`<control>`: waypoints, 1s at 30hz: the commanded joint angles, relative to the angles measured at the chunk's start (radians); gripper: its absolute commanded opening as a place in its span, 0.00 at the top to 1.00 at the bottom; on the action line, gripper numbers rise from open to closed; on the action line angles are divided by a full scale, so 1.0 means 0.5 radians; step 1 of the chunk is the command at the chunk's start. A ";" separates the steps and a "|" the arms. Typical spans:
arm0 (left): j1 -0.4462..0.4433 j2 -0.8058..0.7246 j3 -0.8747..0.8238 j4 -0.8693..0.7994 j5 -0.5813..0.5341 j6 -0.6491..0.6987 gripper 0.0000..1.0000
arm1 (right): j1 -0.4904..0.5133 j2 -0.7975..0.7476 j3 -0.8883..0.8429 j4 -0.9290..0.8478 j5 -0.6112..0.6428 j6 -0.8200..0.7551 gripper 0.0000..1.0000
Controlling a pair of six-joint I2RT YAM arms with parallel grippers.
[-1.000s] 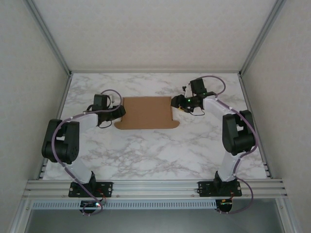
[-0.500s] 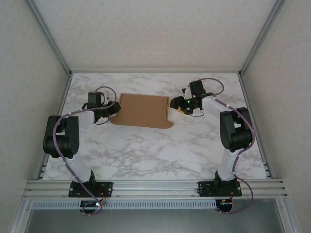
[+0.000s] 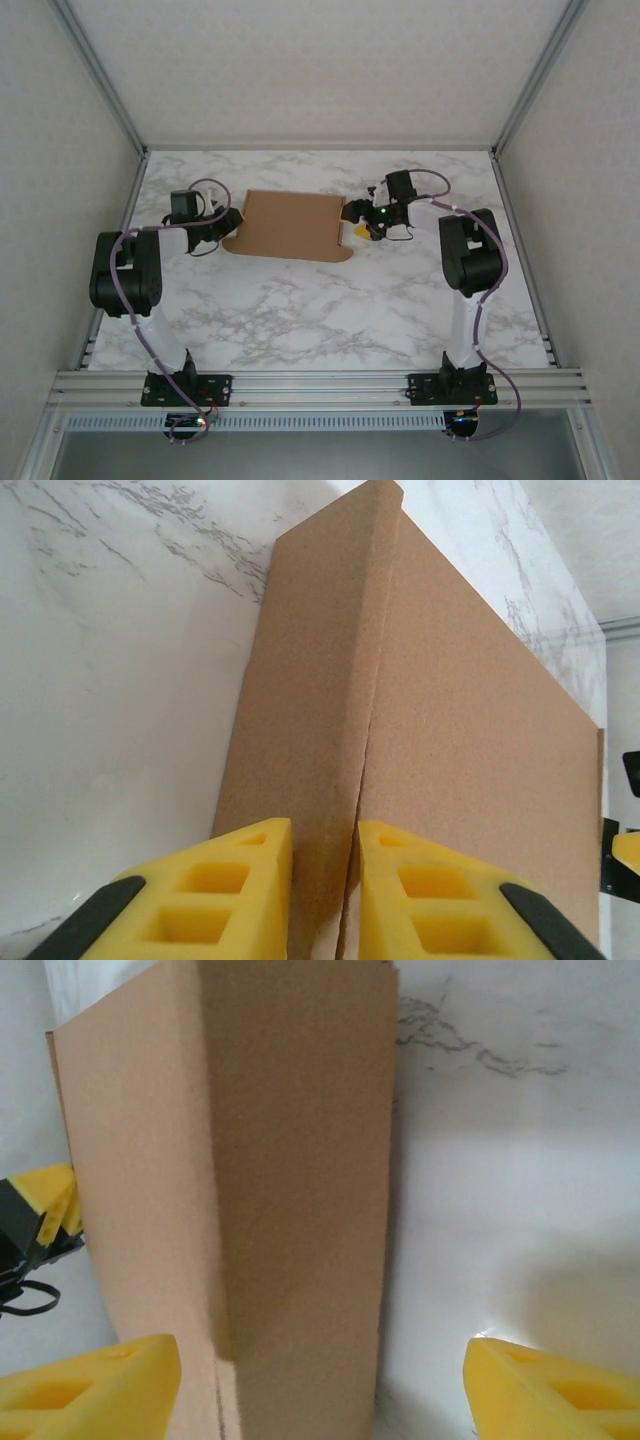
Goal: Fold the paper box
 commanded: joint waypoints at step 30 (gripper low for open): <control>0.152 0.273 -0.098 -0.148 -0.022 -0.054 0.85 | 0.102 0.090 0.073 0.009 -0.095 0.091 0.14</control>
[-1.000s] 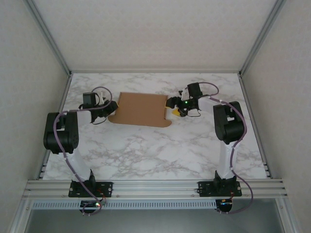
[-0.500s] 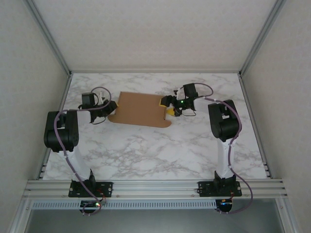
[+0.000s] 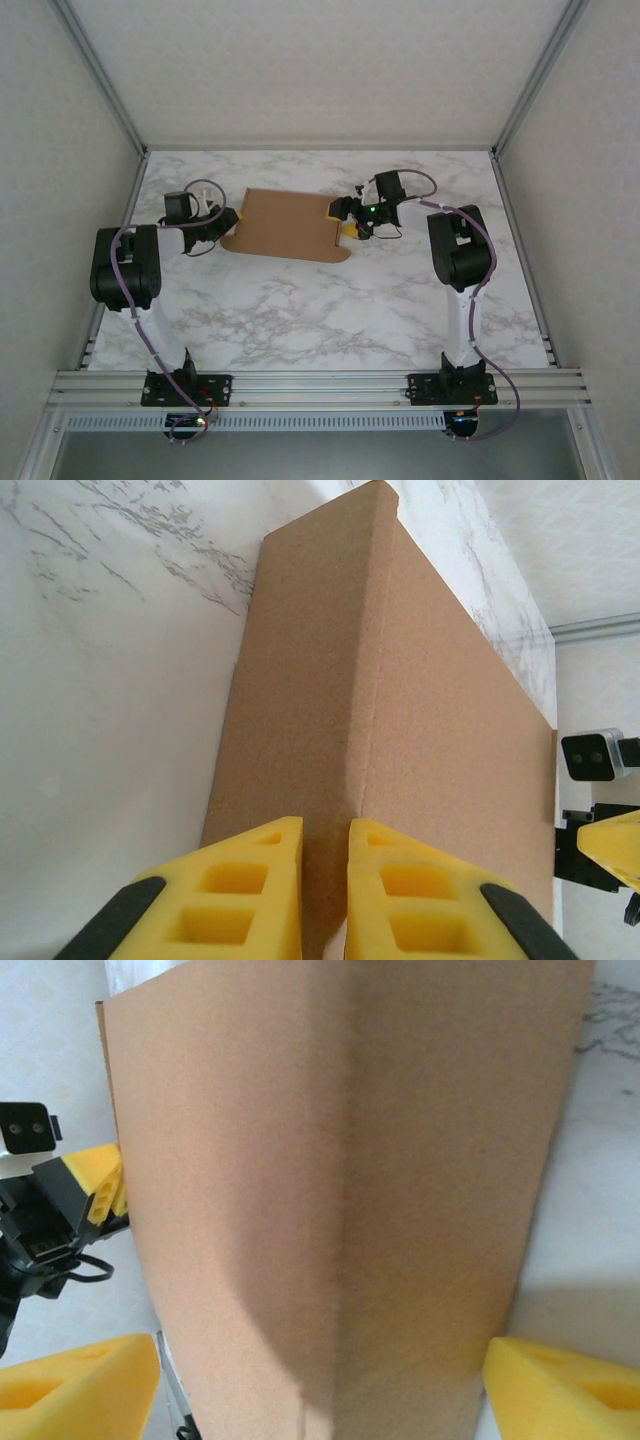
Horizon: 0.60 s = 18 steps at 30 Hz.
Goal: Fold the paper box
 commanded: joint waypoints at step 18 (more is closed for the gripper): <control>0.045 0.122 -0.096 -0.279 -0.211 -0.031 0.84 | 0.125 0.000 0.010 0.320 -0.219 0.395 0.22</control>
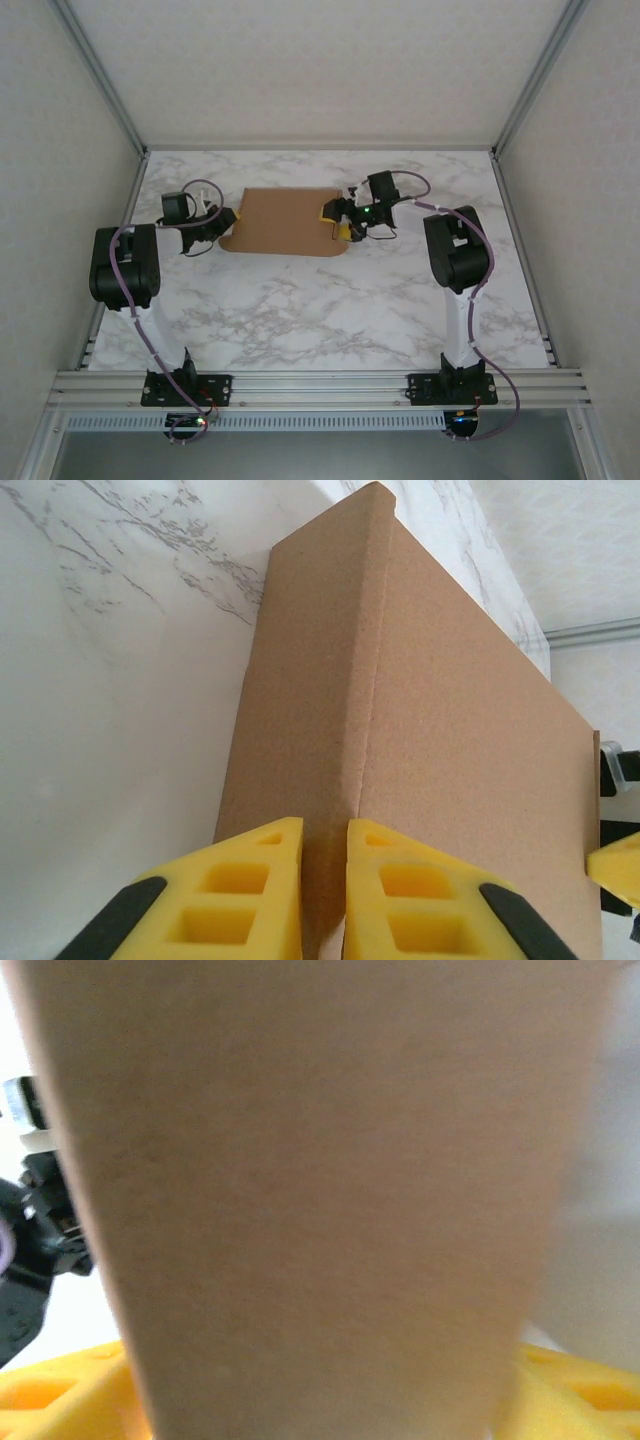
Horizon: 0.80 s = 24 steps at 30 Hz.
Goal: Fold the paper box
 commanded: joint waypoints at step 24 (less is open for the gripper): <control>-0.400 -1.002 -0.074 -0.869 -1.157 -0.108 0.55 | -0.053 -0.182 -0.197 0.108 0.090 0.146 0.45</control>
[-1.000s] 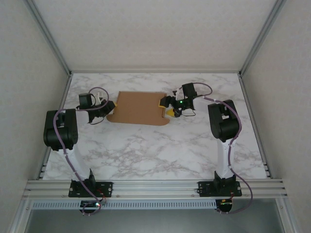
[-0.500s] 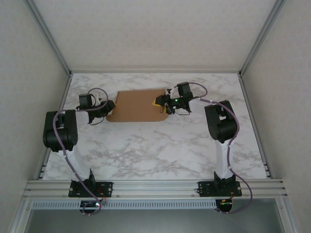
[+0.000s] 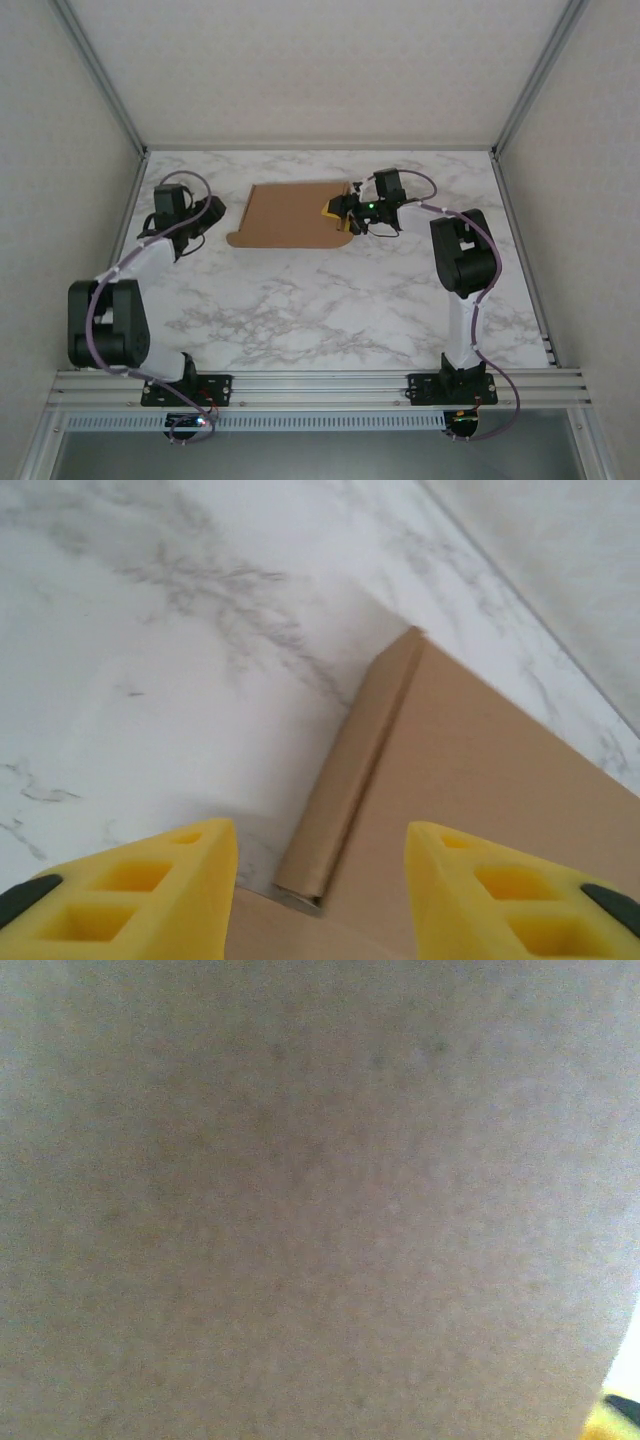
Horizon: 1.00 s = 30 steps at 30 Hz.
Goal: Fold the paper box
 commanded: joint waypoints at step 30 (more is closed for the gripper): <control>-0.889 0.125 -0.160 0.239 -0.129 -1.053 0.55 | 0.097 -0.099 -0.166 -0.094 0.180 -0.039 0.45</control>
